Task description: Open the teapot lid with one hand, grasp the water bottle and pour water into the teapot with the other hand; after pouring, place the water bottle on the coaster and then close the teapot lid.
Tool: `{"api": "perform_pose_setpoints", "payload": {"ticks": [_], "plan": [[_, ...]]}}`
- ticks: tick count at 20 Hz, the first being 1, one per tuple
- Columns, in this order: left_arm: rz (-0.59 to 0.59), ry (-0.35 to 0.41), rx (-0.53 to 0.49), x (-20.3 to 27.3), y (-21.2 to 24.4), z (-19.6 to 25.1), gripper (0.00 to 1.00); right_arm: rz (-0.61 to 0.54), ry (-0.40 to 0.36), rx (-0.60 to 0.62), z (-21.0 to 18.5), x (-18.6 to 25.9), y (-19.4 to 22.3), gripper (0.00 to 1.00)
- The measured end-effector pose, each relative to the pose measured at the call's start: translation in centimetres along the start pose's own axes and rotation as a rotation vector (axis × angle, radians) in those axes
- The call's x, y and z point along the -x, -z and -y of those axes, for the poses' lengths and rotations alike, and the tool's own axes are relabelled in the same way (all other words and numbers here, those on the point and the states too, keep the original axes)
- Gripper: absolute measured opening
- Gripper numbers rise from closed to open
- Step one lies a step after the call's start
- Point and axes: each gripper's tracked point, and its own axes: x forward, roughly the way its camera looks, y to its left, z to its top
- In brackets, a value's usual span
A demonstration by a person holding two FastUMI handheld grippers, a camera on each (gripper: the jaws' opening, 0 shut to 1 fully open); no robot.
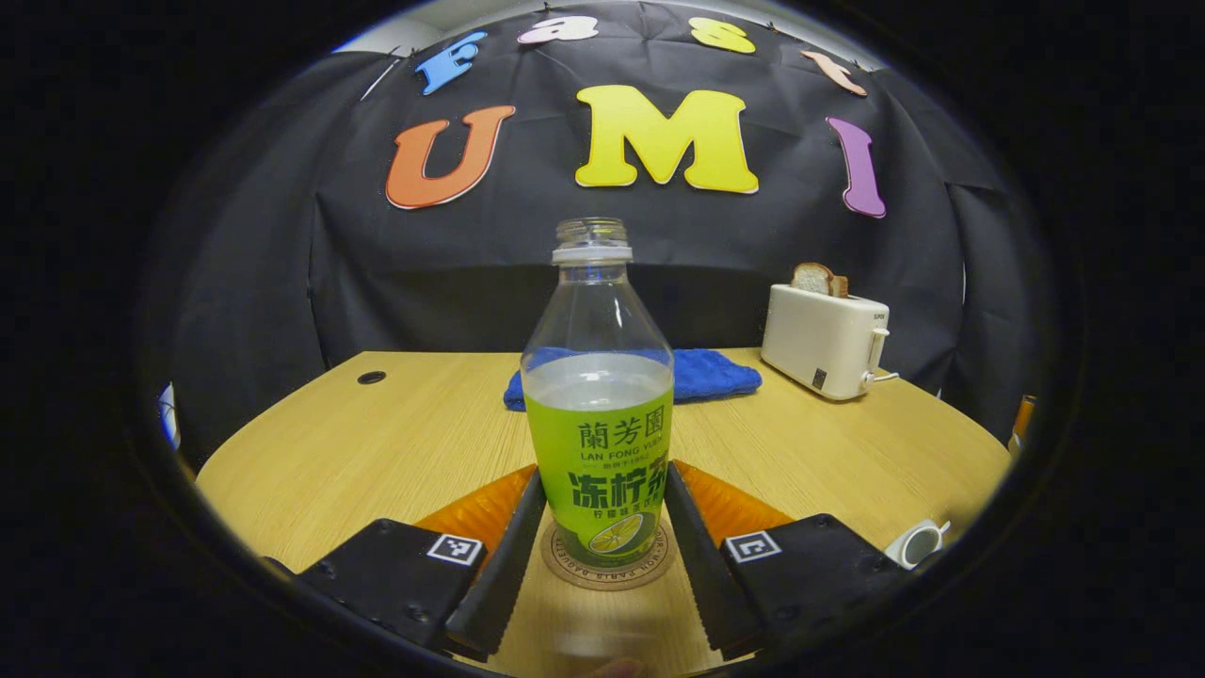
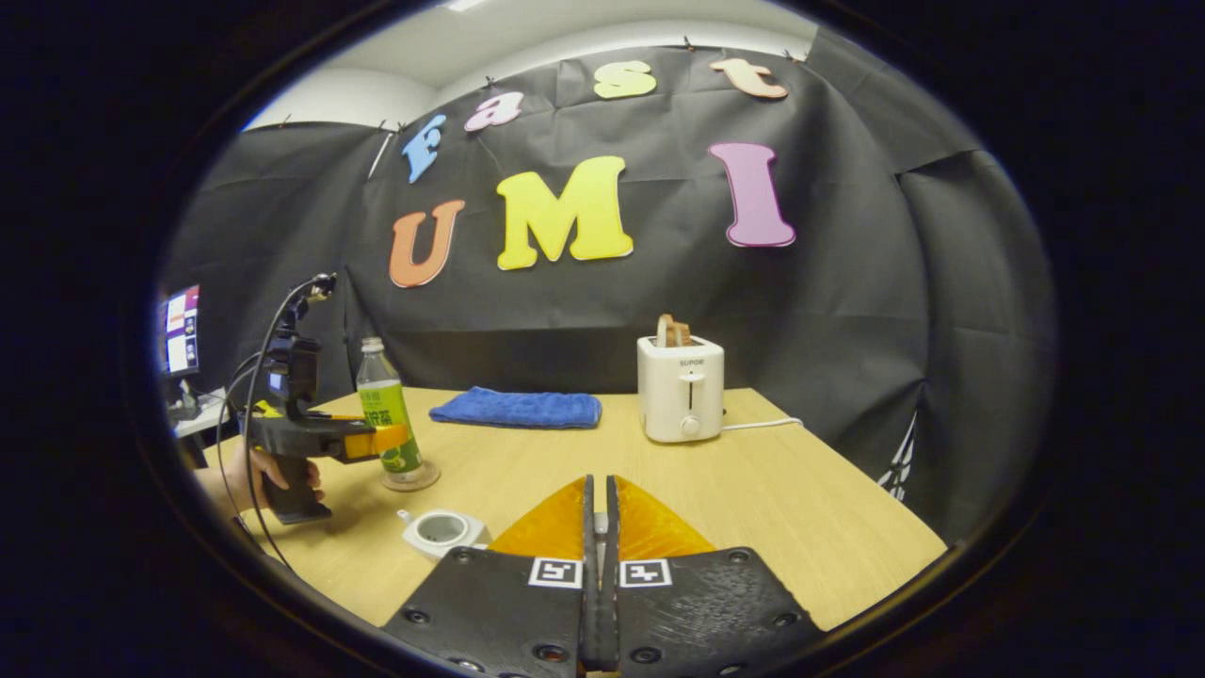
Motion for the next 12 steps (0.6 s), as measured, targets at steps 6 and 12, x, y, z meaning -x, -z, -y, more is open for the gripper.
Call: {"api": "perform_pose_setpoints", "payload": {"ticks": [6,12], "plan": [[-0.009,-0.025,0.006,0.8,-0.1,-0.5,0.97,0.008,-0.007,0.009,-0.7,0.0,-0.2,0.0],[0.014,-0.087,0.04,5.5,-0.7,-2.2,0.98,0.024,-0.063,0.039,-3.8,-0.5,-1.1,0.0]]}}
